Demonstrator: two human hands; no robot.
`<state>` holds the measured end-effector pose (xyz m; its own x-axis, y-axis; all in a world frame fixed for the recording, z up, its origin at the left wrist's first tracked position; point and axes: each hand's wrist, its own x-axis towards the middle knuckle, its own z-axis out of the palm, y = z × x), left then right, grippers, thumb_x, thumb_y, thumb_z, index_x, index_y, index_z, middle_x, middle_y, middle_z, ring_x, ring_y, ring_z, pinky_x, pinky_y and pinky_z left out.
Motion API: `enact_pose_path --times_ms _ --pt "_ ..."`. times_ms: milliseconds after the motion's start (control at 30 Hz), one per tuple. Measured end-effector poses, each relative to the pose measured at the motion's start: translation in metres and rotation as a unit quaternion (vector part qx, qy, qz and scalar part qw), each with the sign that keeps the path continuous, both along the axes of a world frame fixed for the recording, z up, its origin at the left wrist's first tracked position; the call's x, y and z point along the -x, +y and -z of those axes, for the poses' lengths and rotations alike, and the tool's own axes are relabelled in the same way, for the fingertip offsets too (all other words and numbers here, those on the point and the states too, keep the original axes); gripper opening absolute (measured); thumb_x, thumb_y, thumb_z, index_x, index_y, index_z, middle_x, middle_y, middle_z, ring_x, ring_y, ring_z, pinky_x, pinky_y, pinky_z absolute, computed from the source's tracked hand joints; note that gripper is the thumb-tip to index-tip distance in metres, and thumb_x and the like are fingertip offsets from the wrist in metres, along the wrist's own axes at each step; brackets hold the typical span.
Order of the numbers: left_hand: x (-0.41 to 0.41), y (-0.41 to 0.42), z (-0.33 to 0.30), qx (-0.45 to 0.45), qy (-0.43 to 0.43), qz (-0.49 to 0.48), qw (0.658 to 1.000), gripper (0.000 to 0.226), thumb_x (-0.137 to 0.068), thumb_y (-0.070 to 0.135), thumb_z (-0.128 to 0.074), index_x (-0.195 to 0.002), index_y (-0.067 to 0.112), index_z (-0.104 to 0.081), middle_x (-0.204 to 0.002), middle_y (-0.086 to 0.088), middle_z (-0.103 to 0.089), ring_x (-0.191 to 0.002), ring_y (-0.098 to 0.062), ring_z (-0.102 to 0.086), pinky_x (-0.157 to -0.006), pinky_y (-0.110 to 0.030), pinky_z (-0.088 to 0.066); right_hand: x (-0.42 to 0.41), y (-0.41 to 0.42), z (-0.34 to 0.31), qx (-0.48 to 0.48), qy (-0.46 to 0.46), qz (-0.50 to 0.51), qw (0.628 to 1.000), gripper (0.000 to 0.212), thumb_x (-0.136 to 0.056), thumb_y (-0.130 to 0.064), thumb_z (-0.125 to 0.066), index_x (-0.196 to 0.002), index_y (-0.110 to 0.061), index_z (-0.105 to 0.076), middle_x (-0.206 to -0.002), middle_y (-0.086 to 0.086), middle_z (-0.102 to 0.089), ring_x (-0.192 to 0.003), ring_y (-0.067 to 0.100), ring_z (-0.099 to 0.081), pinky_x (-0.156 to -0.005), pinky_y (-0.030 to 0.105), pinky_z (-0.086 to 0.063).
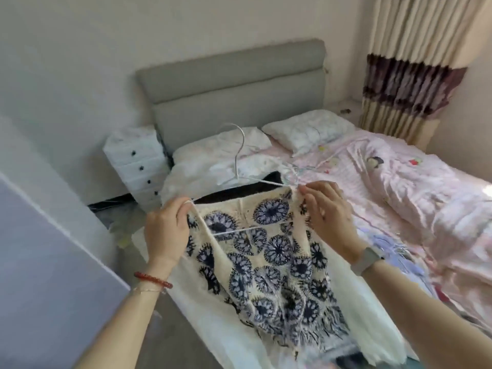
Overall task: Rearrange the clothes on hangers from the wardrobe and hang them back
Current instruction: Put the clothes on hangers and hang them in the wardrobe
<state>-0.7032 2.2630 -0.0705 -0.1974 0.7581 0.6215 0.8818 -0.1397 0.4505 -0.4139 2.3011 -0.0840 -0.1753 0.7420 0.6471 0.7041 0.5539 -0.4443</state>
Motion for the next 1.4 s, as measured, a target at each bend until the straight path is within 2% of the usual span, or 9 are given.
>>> enact_pose_path --times_ms 133,233,333,500,600,733,900,1000,1400 --pt "0.110 -0.053 -0.021 -0.069 -0.016 -0.090 0.993 0.018 -0.088 0.011 -0.054 -0.089 0.003 -0.070 -0.072 -0.008 -0.070 -0.047 -0.019 -0.050 -0.060 -0.027 -0.038 0.120 0.006 -0.036 -0.029 0.030 -0.117 0.992 0.027 -0.089 -0.020 -0.047 -0.090 -0.002 -0.068 -0.099 0.011 -0.065 -0.094 0.030 -0.057 -0.080 0.043 -0.050" --pt "0.182 -0.102 -0.031 -0.096 -0.014 -0.141 0.985 0.029 -0.089 0.019 -0.048 -0.084 0.001 -0.069 -0.069 -0.008 -0.068 -0.049 -0.018 -0.052 -0.058 -0.027 -0.042 0.205 0.000 -0.055 0.007 0.000 -0.206 0.978 0.022 -0.089 -0.018 -0.052 -0.103 -0.006 -0.064 -0.105 0.010 -0.062 -0.096 0.029 -0.054 -0.082 0.045 -0.049" --pt "0.244 -0.154 -0.034 -0.105 -0.011 -0.202 0.974 0.021 -0.087 0.012 -0.050 -0.083 0.001 -0.068 -0.068 -0.009 -0.066 -0.053 -0.023 -0.056 -0.059 -0.041 -0.049 0.282 -0.011 -0.070 0.075 -0.094 -0.284 0.951 0.028 -0.093 -0.017 -0.050 -0.119 -0.011 -0.059 -0.096 0.007 -0.062 -0.093 0.027 -0.055 -0.083 0.041 -0.045" --pt "0.320 -0.237 -0.033 -0.120 -0.018 -0.302 0.946 0.020 -0.085 0.007 -0.049 -0.083 -0.001 -0.067 -0.077 -0.011 -0.069 -0.064 -0.024 -0.061 -0.070 -0.033 -0.044 0.389 -0.034 -0.071 -0.013 -0.177 -0.395 0.901 0.037 -0.090 -0.031 -0.044 -0.112 -0.008 -0.063 -0.098 0.010 -0.067 -0.092 0.032 -0.059 -0.079 0.040 -0.044" --pt "0.360 -0.293 -0.035 -0.127 -0.020 -0.378 0.917 0.019 -0.084 0.005 -0.051 -0.082 -0.002 -0.068 -0.078 -0.014 -0.070 -0.066 -0.026 -0.060 -0.072 -0.030 -0.041 0.453 -0.063 -0.077 -0.009 -0.161 -0.473 0.866 0.036 -0.091 -0.031 -0.049 -0.113 -0.005 -0.061 -0.093 0.010 -0.060 -0.085 0.030 -0.060 -0.077 0.038 -0.048" --pt "0.397 -0.358 -0.040 -0.127 -0.034 -0.458 0.879 0.012 -0.087 -0.002 -0.056 -0.087 -0.002 -0.068 -0.084 -0.015 -0.069 -0.076 -0.029 -0.059 -0.078 -0.043 -0.043 0.526 -0.108 -0.081 -0.079 -0.133 -0.541 0.827 0.047 -0.089 -0.046 -0.038 -0.096 -0.007 -0.063 -0.081 0.005 -0.059 -0.071 0.023 -0.060 -0.059 0.032 -0.049" --pt "0.426 -0.408 -0.045 -0.111 -0.067 -0.550 0.825 0.017 -0.089 0.003 -0.055 -0.100 0.001 -0.068 -0.097 -0.016 -0.069 -0.088 -0.032 -0.061 -0.087 -0.035 -0.044 0.596 -0.162 -0.075 -0.104 -0.046 -0.568 0.815 0.032 -0.089 -0.034 -0.042 -0.093 -0.009 -0.062 -0.078 0.004 -0.066 -0.054 0.023 -0.064 -0.048 0.029 -0.051" --pt "0.438 -0.428 -0.048 -0.086 -0.064 -0.598 0.794 0.032 -0.088 0.002 -0.052 -0.119 0.003 -0.057 -0.119 -0.017 -0.060 -0.113 -0.034 -0.050 -0.102 -0.042 -0.038 0.634 -0.186 -0.064 -0.080 -0.015 -0.582 0.809 0.036 -0.089 -0.035 -0.040 -0.090 -0.007 -0.064 -0.078 0.007 -0.067 -0.056 0.026 -0.064 -0.047 0.033 -0.051" --pt "0.493 -0.411 -0.134 -0.005 0.320 -0.686 0.653 0.044 -0.080 0.016 -0.042 -0.122 0.010 -0.055 -0.131 -0.016 -0.051 -0.126 -0.030 -0.035 -0.103 -0.050 -0.020 0.796 -0.254 -0.070 0.127 0.019 -0.605 0.786 0.022 -0.095 -0.020 -0.046 -0.096 0.000 -0.056 -0.079 0.018 -0.065 -0.073 0.035 -0.060 -0.059 0.030 -0.035"
